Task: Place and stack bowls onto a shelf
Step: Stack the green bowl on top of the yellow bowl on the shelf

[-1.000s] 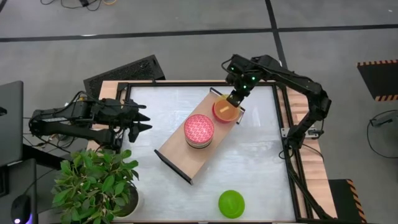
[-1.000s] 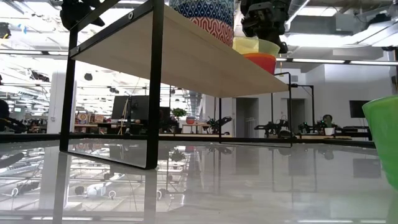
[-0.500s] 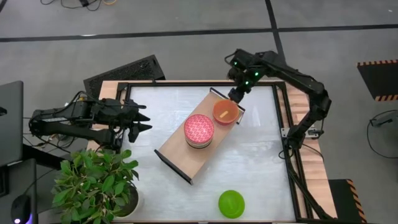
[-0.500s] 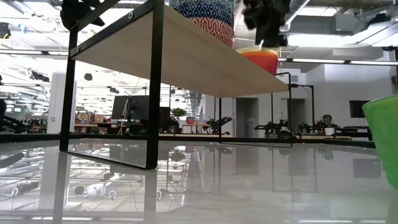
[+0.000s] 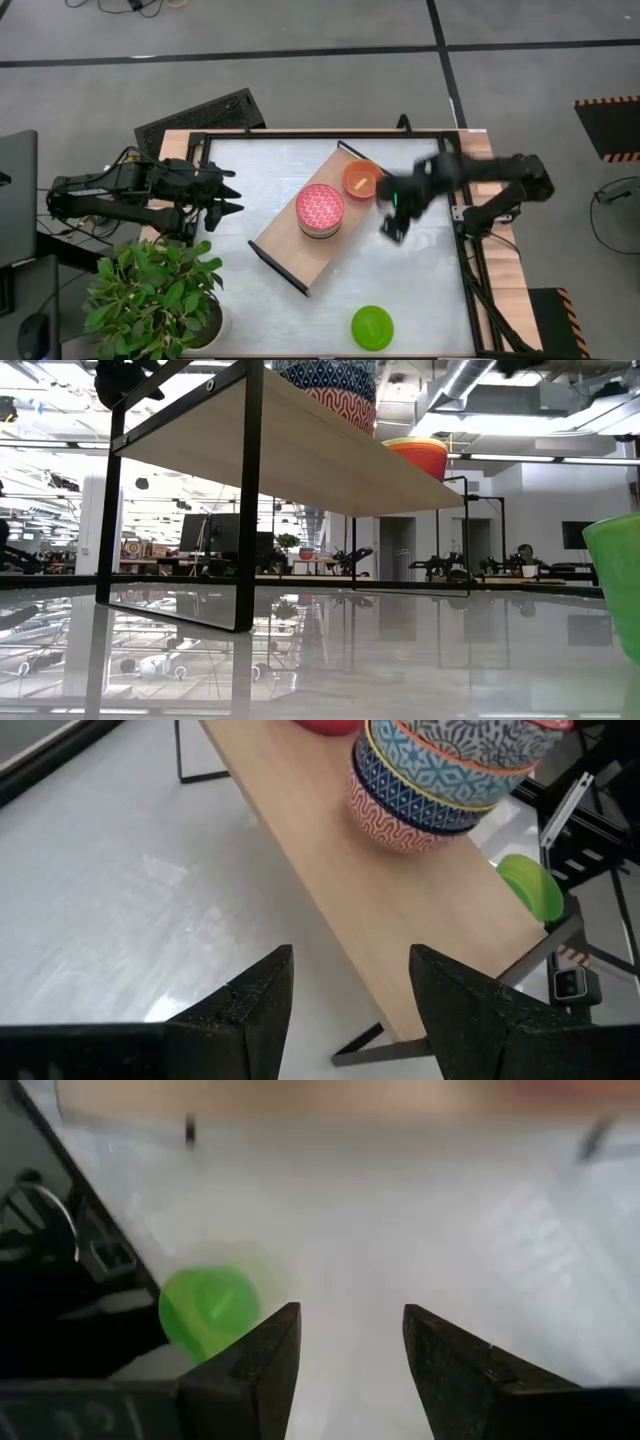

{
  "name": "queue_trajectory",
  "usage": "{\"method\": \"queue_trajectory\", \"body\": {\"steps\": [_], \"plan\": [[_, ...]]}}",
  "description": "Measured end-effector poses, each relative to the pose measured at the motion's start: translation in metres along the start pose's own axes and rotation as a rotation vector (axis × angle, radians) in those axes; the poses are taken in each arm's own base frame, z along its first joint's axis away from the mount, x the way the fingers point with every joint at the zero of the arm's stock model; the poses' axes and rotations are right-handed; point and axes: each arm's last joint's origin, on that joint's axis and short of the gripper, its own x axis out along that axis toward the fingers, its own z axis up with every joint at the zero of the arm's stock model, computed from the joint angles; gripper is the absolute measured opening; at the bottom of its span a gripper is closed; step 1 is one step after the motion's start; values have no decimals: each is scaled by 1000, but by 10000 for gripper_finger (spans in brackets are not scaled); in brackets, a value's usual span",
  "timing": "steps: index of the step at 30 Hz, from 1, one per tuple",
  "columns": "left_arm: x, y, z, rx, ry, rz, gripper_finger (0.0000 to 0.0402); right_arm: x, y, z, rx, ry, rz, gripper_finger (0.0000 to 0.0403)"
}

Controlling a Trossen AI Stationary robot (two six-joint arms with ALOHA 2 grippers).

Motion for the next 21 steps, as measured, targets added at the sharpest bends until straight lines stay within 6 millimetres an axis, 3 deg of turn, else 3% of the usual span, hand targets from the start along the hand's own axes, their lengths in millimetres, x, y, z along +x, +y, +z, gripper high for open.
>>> {"method": "queue_trajectory", "body": {"steps": [4, 10, 21], "plan": [[0, 0, -1, -1, 14, 2, 186, 49, 30, -32, 26, 60, 7, 208], [0, 0, -2, 4, 26, -8, 186, 114, 49, -58, 84, 131, 40, 208], [0, 0, -4, -11, 60, -29, 186, 184, 73, -81, -68, 203, 20, 208]]}}
